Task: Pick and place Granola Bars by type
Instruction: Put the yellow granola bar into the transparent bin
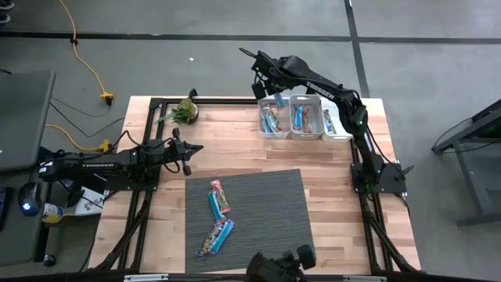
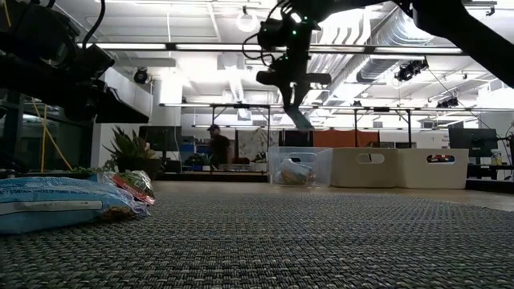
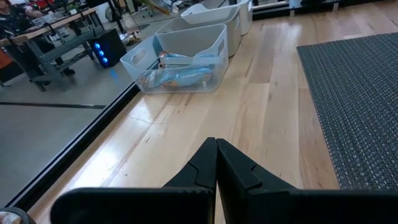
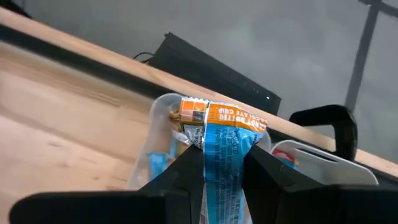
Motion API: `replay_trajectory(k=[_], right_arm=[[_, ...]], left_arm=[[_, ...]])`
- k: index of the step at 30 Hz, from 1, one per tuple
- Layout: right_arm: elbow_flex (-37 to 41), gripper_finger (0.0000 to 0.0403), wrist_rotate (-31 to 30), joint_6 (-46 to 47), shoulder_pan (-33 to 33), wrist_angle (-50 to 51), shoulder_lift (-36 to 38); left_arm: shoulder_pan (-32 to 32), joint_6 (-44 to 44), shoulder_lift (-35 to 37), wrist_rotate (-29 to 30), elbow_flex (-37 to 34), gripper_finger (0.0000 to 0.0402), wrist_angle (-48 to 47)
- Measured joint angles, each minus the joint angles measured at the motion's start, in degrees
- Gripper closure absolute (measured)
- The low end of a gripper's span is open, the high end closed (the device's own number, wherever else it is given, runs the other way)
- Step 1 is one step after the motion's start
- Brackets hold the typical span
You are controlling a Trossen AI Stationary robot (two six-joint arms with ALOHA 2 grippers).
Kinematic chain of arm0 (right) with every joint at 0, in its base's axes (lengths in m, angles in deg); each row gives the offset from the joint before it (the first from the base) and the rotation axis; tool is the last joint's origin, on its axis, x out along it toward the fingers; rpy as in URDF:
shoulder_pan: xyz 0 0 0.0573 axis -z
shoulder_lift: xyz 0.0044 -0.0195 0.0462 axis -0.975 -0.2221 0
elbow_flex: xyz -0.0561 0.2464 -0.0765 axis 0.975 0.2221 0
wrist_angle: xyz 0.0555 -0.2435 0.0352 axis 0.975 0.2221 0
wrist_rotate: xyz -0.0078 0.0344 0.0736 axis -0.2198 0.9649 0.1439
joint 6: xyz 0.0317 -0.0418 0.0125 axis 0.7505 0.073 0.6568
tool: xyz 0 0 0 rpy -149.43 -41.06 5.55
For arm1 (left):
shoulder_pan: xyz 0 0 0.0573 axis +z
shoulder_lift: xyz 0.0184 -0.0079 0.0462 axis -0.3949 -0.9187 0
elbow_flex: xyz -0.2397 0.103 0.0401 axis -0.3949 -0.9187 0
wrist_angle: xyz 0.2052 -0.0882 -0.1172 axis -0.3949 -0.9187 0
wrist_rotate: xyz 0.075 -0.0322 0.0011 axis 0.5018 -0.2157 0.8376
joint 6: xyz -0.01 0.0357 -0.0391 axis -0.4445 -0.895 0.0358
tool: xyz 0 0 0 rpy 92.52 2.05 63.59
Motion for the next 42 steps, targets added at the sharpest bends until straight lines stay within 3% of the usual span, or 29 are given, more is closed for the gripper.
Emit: replay_trajectory(k=[9, 26, 37, 42], right_arm=[[0.4, 0.0320, 3.0, 2.2, 1.9, 0.5, -1.5], [20.5, 0.0320, 17.7, 2.5, 4.1, -9.3, -1.6], [22.4, 0.0318, 17.4, 1.8, 4.0, -10.1, -1.5], [22.3, 0.0290, 17.3, -0.5, 4.1, -10.2, -1.5]], left_arm=[[0.0, 0.0, 0.0, 0.0, 0.0, 0.0401, 0.0], [0.0, 0.0, 0.0, 0.0, 0.0, 0.0401, 0.0], [0.0, 0.0, 0.0, 0.0, 0.0, 0.0401, 0.0], [0.0, 0.0, 0.0, 0.0, 0.0, 0.0401, 0.0]])
